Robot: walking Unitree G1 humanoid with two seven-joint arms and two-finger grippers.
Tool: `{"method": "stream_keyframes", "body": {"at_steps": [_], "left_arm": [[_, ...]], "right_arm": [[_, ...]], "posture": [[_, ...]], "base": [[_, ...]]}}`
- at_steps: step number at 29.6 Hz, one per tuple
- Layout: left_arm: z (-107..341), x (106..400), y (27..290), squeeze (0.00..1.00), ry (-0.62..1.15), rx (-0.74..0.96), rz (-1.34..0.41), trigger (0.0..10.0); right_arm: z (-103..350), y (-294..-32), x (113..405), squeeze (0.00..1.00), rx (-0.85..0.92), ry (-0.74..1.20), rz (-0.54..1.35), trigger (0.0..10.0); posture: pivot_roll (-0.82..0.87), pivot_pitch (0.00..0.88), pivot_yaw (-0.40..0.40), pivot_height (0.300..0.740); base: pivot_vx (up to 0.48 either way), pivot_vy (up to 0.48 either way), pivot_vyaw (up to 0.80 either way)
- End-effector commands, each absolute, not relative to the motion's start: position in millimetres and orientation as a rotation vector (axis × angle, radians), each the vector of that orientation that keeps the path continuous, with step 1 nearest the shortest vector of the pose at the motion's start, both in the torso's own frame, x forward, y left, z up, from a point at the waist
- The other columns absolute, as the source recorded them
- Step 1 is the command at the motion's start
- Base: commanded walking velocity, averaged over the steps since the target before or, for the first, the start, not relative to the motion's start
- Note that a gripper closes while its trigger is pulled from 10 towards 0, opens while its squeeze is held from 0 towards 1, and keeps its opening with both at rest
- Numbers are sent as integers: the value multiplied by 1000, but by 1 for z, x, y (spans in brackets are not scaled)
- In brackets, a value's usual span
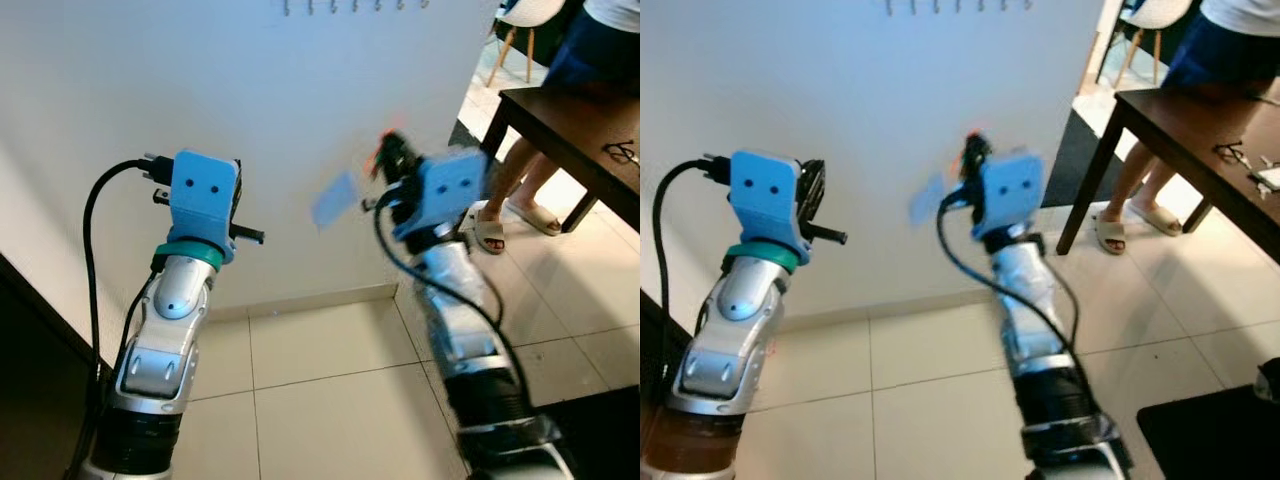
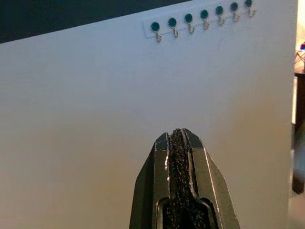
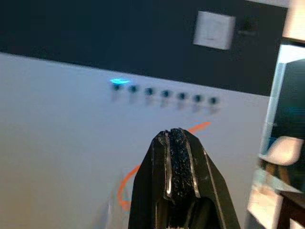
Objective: Hang keys on a hook
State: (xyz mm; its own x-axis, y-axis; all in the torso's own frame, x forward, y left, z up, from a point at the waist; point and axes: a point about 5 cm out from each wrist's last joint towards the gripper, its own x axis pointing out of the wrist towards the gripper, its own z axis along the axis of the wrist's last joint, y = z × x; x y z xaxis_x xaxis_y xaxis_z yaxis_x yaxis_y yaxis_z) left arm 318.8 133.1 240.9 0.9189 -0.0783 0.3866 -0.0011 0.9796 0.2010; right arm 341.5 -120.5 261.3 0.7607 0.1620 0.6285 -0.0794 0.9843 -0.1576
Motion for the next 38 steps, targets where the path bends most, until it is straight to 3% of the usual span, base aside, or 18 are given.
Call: {"method": "stream_keyframes", "body": {"at_steps": [1, 14, 38], "left_arm": [[239, 321, 134, 0, -397, 215, -32, 10000], [240, 323, 136, 0, -405, 214, -19, 10000], [239, 318, 140, 0, -417, 207, -10, 10000]], "right_arm": [[265, -116, 339, 0, -130, -720, 136, 10000], [273, -133, 343, 0, -154, -707, 101, 10000], [282, -126, 357, 0, -175, -687, 157, 10000]], "posture": [[-126, 0, 91, 740], [-120, 0, 83, 740], [-79, 0, 75, 740]], "base": [[401, 244, 0], [400, 223, 0], [350, 222, 0]]}}
